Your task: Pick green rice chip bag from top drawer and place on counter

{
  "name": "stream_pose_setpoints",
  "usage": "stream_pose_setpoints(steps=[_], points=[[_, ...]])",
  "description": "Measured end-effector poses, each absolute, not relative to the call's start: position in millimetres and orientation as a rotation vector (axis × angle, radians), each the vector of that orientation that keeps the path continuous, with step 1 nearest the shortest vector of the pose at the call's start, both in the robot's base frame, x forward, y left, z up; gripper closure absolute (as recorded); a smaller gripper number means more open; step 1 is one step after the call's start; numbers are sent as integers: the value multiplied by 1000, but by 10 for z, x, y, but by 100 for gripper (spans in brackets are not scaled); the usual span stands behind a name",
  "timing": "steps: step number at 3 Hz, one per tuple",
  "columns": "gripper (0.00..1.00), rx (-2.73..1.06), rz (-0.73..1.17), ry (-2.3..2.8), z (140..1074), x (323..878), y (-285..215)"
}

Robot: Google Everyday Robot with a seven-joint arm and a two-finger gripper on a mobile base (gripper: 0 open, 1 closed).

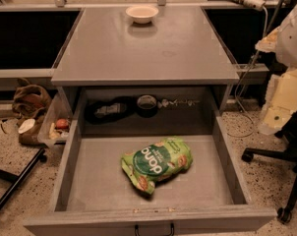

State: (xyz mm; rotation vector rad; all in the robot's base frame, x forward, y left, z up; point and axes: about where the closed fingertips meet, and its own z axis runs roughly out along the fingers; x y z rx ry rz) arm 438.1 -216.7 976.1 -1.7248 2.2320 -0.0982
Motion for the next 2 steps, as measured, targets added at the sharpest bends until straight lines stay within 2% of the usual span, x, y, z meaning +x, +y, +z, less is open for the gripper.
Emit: stream_pose_setpoints(steps=[2], points=[[0,-1724,-78,2200,9702,4404,-2145]])
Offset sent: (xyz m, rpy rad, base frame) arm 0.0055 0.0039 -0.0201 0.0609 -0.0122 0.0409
